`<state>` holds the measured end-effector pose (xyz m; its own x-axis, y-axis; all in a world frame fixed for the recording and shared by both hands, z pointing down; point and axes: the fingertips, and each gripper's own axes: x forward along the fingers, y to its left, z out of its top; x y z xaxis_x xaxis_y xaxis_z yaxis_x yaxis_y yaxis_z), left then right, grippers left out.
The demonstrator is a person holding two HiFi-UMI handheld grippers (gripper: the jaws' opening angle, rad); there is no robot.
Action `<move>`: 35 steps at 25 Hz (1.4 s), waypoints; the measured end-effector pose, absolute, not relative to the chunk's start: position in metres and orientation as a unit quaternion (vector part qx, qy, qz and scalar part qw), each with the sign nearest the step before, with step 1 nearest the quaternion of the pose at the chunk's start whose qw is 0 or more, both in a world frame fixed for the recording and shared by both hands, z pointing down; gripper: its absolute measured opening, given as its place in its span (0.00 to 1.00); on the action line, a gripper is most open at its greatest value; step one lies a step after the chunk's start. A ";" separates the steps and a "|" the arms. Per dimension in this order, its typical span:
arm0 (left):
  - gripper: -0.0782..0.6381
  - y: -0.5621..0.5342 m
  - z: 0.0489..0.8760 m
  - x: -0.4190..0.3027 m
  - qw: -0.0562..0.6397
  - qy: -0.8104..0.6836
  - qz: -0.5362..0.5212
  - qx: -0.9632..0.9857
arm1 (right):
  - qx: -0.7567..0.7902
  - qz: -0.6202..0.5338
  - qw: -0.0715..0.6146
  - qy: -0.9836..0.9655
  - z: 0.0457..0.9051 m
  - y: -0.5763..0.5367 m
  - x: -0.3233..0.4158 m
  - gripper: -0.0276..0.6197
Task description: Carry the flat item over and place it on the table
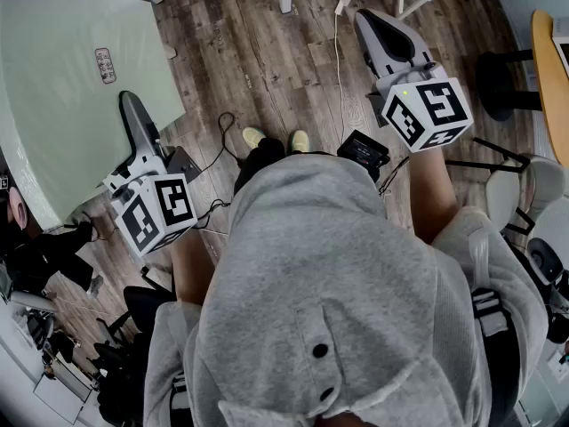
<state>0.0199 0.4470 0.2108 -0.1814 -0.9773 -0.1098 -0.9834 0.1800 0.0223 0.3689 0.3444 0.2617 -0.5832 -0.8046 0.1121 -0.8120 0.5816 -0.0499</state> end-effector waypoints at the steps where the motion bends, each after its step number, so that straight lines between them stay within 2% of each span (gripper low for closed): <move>1: 0.49 0.448 0.210 0.022 0.033 0.767 0.045 -0.639 | 0.451 0.050 0.037 -0.890 0.262 0.346 0.365 0.09; 20: 0.49 0.452 0.202 0.058 0.049 0.767 0.033 -0.639 | 0.415 0.050 0.027 -0.908 0.275 0.361 0.352 0.09; 35: 0.49 0.418 0.210 0.057 0.051 0.760 0.035 -0.647 | 0.406 0.047 0.041 -0.912 0.292 0.341 0.340 0.09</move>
<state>0.0573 0.4184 0.2098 -0.1569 -0.9798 -0.1237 -0.9871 0.1597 -0.0130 0.3403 0.3408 0.2919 -0.6670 -0.7364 0.1135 -0.7441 0.6660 -0.0517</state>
